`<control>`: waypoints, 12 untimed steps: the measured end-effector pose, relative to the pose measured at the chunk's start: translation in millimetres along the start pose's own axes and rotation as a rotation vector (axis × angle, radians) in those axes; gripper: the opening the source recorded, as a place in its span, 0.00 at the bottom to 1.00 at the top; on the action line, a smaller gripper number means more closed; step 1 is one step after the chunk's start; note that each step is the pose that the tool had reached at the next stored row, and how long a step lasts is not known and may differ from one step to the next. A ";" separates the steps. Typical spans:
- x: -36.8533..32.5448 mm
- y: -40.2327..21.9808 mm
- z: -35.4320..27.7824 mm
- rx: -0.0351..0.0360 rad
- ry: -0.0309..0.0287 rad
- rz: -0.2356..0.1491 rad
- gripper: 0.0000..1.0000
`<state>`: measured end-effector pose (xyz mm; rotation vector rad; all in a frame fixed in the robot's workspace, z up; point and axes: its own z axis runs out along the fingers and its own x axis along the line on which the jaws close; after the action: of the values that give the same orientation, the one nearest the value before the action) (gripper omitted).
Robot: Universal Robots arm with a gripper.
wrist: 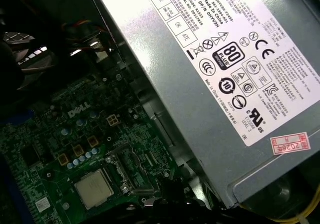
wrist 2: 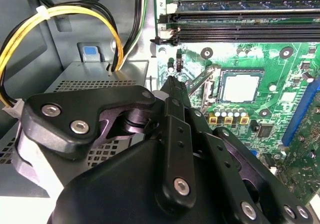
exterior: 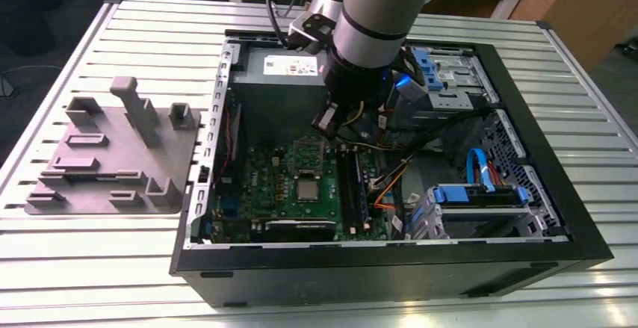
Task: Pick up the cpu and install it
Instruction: 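Close the cpu cover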
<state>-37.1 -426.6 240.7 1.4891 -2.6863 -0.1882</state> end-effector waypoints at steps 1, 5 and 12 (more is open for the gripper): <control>0.0 0.0 -0.1 0.0000 0.0001 -0.001 0.10; 0.0 0.2 -0.9 0.0000 0.0008 -0.005 0.10; 0.1 0.4 -1.8 -0.0001 0.0016 -0.011 0.10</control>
<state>-37.3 -426.6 242.5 1.5037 -2.6774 -0.1877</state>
